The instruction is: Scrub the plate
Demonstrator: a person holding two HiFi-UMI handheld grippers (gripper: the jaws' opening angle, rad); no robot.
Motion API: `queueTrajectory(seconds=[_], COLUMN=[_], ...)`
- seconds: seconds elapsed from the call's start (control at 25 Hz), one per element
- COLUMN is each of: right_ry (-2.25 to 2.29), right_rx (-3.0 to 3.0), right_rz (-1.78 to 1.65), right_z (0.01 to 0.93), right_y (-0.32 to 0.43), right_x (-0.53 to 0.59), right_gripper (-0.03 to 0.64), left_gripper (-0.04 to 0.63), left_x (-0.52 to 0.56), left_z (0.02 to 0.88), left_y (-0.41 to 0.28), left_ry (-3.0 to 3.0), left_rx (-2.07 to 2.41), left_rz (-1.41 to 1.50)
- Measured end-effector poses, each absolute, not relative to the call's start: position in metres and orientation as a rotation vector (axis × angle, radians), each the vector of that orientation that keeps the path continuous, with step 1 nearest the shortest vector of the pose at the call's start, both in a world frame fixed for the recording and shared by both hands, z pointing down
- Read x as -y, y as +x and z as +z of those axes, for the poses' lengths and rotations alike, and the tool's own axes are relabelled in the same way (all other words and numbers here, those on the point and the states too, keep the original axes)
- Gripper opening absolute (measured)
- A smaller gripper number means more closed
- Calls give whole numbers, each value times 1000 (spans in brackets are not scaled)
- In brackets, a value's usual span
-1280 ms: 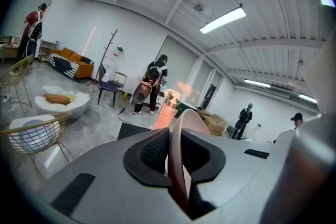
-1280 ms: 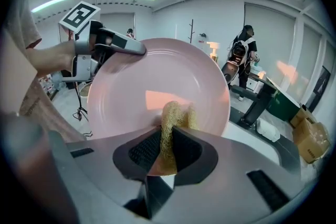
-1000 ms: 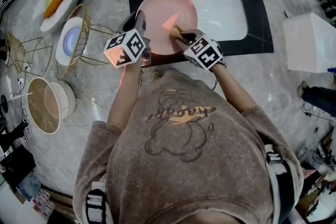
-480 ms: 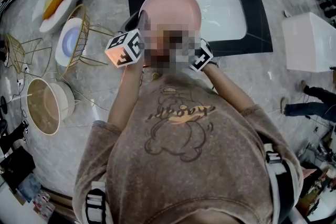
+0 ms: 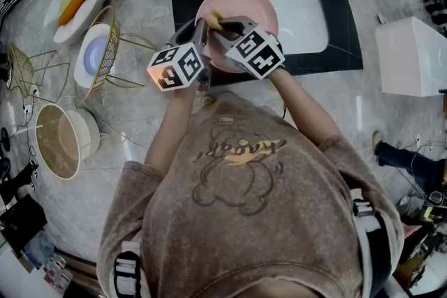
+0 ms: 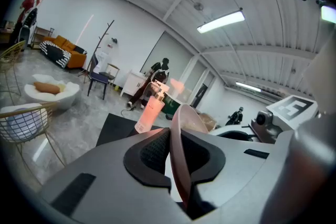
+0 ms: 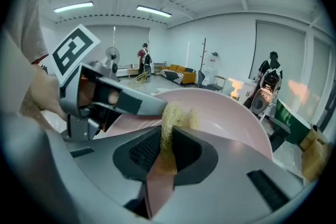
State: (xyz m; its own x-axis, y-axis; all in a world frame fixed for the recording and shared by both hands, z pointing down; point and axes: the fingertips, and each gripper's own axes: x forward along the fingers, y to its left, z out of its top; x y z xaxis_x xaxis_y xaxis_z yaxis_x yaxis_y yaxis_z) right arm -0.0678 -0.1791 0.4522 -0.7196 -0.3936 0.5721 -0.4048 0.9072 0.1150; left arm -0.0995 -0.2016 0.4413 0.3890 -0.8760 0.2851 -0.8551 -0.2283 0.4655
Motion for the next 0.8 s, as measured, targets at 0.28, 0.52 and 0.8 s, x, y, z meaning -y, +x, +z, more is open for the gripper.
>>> queueTrajectory(seconds=[0.28, 0.52, 0.8], right_ry=[673, 794, 848], right_rx=[2429, 2372, 2272], right_rz=[-44, -45, -29], right_z=[438, 435, 457], right_y=[-53, -23, 18], right_x=[217, 247, 261], right_gripper=[58, 58, 58], left_gripper=[38, 38, 40], left_x=[194, 193, 193], left_z=[449, 450, 455], left_y=[-85, -89, -94], left_ry=[2086, 2065, 2039], left_rx=[1419, 1404, 1406], left_rz=[-55, -81, -73])
